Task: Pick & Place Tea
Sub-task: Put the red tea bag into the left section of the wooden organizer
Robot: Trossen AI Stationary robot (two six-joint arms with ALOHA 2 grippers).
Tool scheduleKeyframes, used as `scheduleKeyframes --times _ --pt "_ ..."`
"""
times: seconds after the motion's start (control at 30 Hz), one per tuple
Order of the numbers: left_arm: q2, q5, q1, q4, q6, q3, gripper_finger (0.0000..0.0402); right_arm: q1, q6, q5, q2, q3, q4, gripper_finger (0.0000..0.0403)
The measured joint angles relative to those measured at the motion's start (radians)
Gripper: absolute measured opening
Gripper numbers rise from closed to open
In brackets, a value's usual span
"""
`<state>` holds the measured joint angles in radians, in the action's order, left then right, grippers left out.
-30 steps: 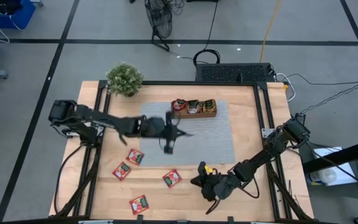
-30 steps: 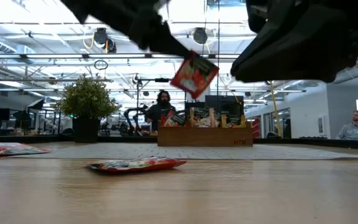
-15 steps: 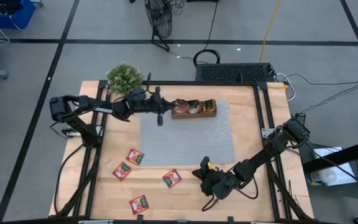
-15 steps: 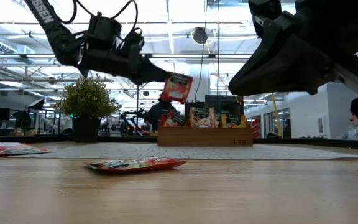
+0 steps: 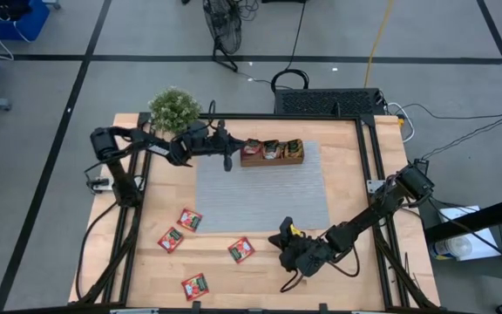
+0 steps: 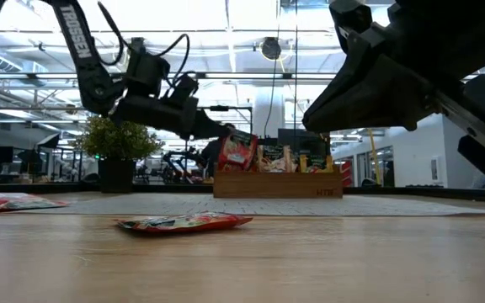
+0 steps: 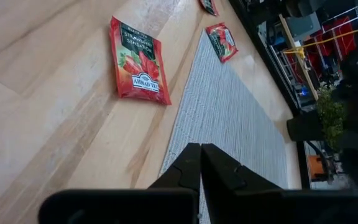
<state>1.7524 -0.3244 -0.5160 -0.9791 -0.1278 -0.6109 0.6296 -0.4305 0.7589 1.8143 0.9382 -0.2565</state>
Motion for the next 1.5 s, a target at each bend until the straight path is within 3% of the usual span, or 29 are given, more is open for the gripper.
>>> scheduleKeyframes --times 0.17,0.53,0.9,1.13,1.27,1.5 --pt "0.068 -0.045 -0.028 -0.095 0.036 -0.002 0.0000 0.000 0.000 0.000 0.000 0.000 0.000 0.0001" --pt "0.094 -0.041 -0.033 -0.104 0.033 -0.003 0.0002 0.000 0.000 0.000 -0.001 0.000 0.000 0.0001" --pt "0.094 0.078 -0.032 -0.071 0.090 -0.003 0.0072 0.000 0.000 -0.001 -0.001 0.000 0.000 0.0001" --pt "0.092 0.091 -0.021 -0.102 0.151 -0.003 0.0087 0.000 0.007 -0.001 -0.001 0.000 0.000 0.0002" --pt "0.033 0.057 0.010 -0.100 0.210 -0.003 0.0087 0.000 0.014 -0.001 -0.001 0.000 0.000 0.0001" --pt "-0.173 -0.012 0.175 0.092 0.082 -0.004 0.0088 0.000 0.043 -0.004 -0.001 0.000 0.000 0.0001"
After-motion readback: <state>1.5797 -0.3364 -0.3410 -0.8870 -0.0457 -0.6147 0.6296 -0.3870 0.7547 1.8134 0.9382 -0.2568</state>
